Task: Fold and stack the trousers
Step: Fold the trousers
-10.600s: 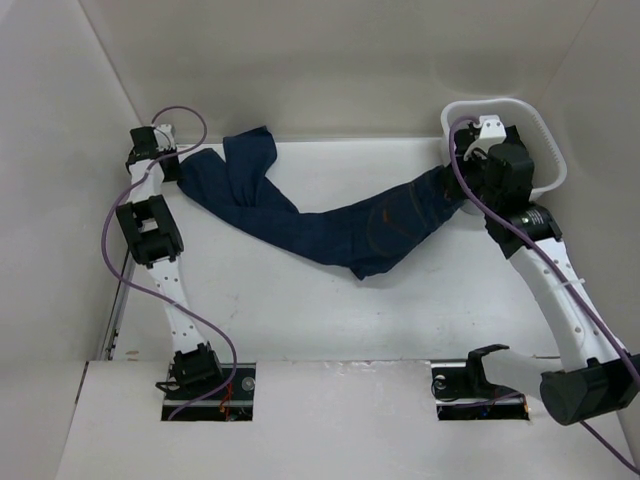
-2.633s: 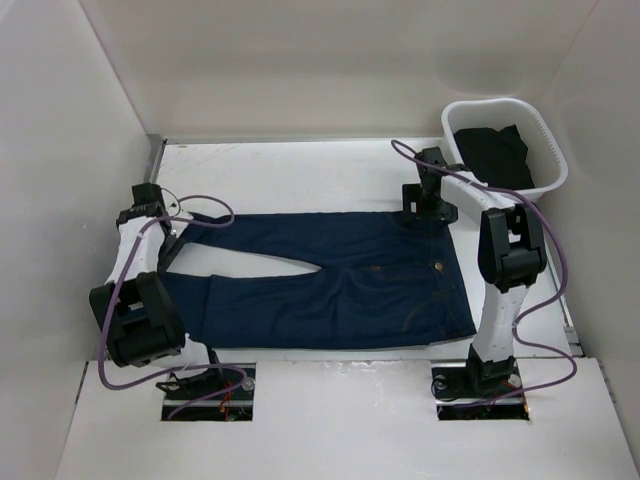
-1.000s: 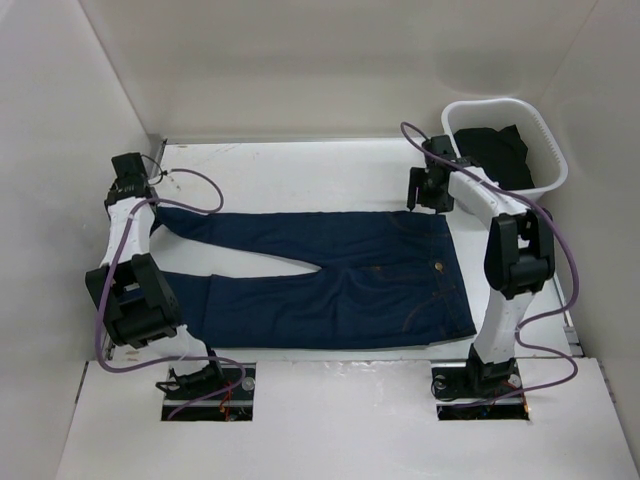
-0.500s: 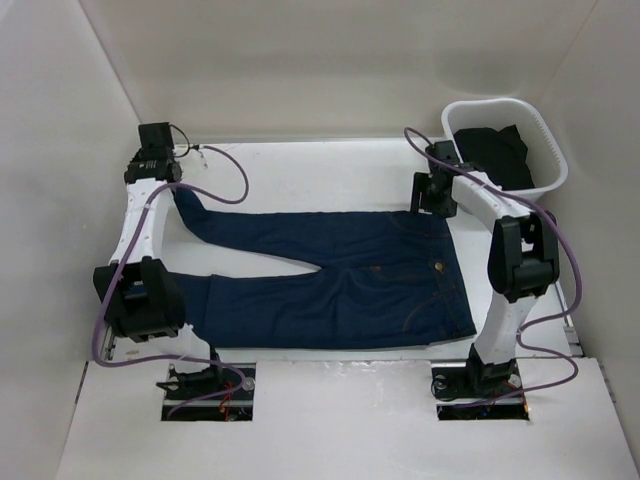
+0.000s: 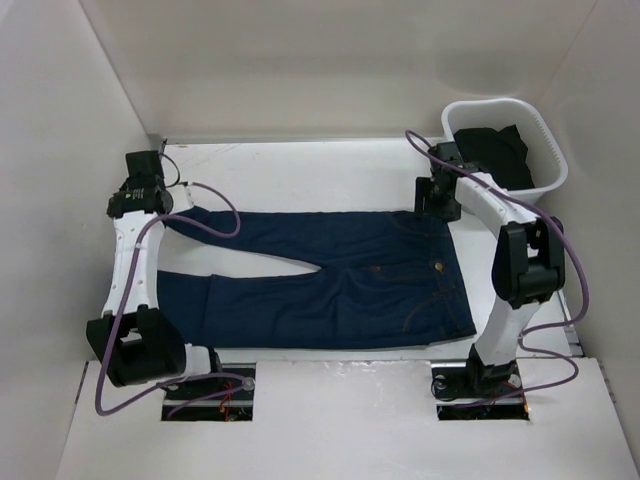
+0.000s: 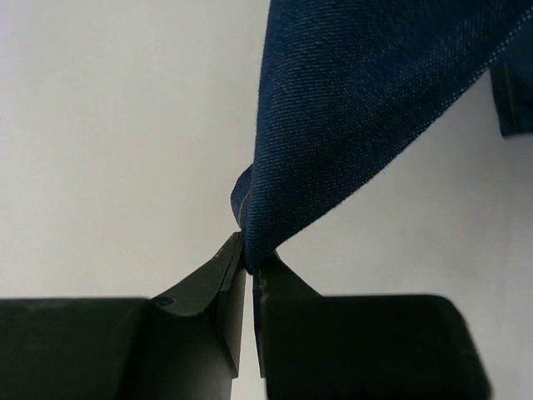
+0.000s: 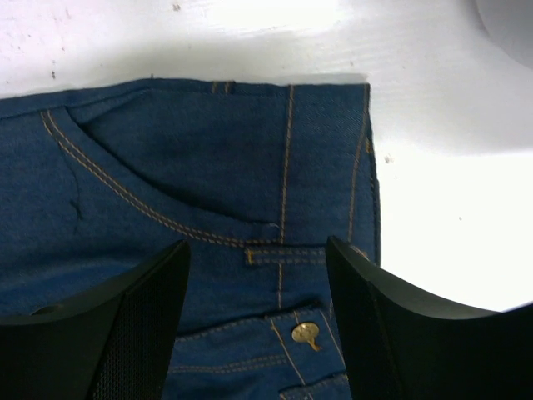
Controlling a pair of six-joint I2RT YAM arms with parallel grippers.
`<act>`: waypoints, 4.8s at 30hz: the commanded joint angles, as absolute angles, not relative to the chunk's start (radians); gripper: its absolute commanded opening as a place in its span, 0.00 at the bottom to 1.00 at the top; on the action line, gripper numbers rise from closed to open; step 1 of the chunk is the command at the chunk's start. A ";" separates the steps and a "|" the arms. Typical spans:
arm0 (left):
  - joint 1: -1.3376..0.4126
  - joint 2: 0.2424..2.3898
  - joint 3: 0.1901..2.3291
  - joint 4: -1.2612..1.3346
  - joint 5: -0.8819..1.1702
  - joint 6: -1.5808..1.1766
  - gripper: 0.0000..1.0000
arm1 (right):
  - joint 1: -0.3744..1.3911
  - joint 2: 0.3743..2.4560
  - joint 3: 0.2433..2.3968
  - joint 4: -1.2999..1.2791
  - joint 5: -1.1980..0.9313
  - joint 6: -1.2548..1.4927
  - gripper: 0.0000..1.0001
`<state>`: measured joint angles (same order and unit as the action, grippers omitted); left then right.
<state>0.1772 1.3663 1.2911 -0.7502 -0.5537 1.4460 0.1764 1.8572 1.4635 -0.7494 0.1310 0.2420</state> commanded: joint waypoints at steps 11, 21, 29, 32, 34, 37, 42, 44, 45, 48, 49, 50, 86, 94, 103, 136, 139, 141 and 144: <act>0.220 1.301 1.095 -0.799 -0.503 1.477 0.03 | 0.212 1.825 1.596 -0.769 0.307 0.151 0.72; 0.415 1.439 1.179 -0.718 -0.511 1.494 0.02 | 0.208 1.984 1.651 -0.850 0.252 0.149 0.76; 0.542 1.503 1.304 -0.635 -0.534 1.555 0.00 | 0.243 1.971 1.522 -0.847 0.218 0.208 0.79; 0.555 1.505 1.370 -0.617 -0.548 1.584 0.01 | 0.211 1.971 1.513 -0.825 0.195 0.238 0.81; 0.558 1.506 1.397 -0.614 -0.548 1.598 0.01 | 0.205 1.988 1.532 -0.810 0.178 0.238 0.82; 0.555 1.506 1.396 -0.620 -0.538 1.608 0.01 | 0.209 2.035 1.595 -0.798 0.172 0.219 0.85; 0.553 1.525 1.399 -0.612 -0.545 1.608 0.01 | 0.212 2.051 1.612 -0.799 0.195 0.238 0.86; 0.553 1.528 1.401 -0.612 -0.543 1.608 0.01 | 0.212 2.040 1.608 -0.801 0.199 0.258 0.86; 0.553 1.528 1.399 -0.614 -0.542 1.608 0.01 | 0.212 2.049 1.614 -0.808 0.189 0.262 0.87; 0.541 1.531 1.399 -0.614 -0.543 1.606 0.02 | 0.209 2.126 1.711 -0.923 0.147 0.258 0.91; 0.535 1.531 1.399 -0.612 -0.543 1.605 0.02 | 0.209 2.158 1.759 -0.974 0.144 0.249 0.89; 0.530 1.531 1.401 -0.612 -0.538 1.600 0.02 | 0.211 2.186 1.799 -1.012 0.143 0.233 0.86; 0.587 1.539 1.439 -0.546 -0.483 1.617 0.03 | 0.266 2.353 2.227 -1.005 0.106 0.310 0.75; 0.587 1.532 1.442 -0.548 -0.483 1.618 0.03 | 0.266 2.457 2.322 -1.153 0.158 0.222 0.96; 0.578 1.542 1.439 -0.537 -0.472 1.608 0.04 | 0.278 2.585 2.525 -1.376 0.097 0.212 0.66; 0.620 1.537 1.494 -0.548 -0.405 1.608 0.05 | 0.242 2.474 2.301 -1.106 0.135 0.771 1.00; 0.633 1.534 1.494 -0.545 -0.388 1.605 0.05 | 0.242 2.480 2.313 -1.118 0.155 0.850 1.00; 0.642 1.528 1.491 -0.548 -0.376 1.598 0.05 | 0.242 2.491 2.333 -1.152 0.161 0.885 1.00; 0.663 1.519 1.491 -0.551 -0.356 1.592 0.05 | 0.239 2.484 2.313 -1.187 0.143 0.926 0.91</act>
